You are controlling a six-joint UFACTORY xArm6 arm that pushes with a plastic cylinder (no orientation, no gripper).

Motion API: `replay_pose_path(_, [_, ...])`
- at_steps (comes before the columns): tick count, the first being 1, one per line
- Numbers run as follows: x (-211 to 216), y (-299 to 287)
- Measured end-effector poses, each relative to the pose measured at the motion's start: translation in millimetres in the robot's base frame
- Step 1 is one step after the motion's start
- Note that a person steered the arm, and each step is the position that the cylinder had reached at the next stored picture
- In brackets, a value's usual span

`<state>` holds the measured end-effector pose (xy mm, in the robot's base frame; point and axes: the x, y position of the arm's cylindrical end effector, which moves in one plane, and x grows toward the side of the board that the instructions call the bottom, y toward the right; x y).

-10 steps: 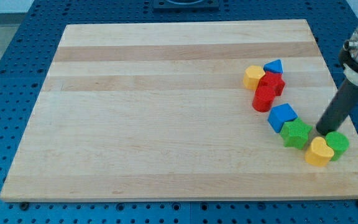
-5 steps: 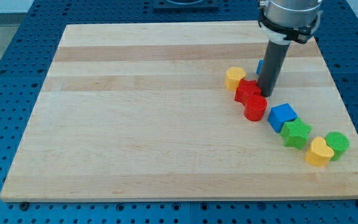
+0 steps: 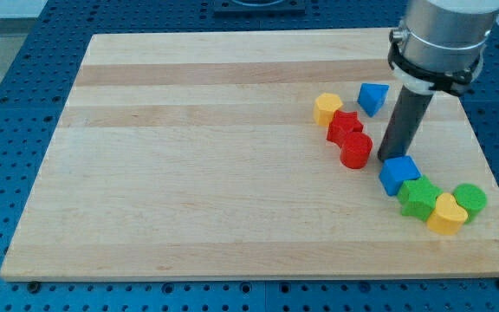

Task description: Push the green star and blue cube into the yellow heart

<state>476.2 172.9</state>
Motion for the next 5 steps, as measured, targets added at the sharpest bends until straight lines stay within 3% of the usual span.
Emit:
replay_pose_path(4, [22, 17])
replay_pose_path(5, [-2, 17])
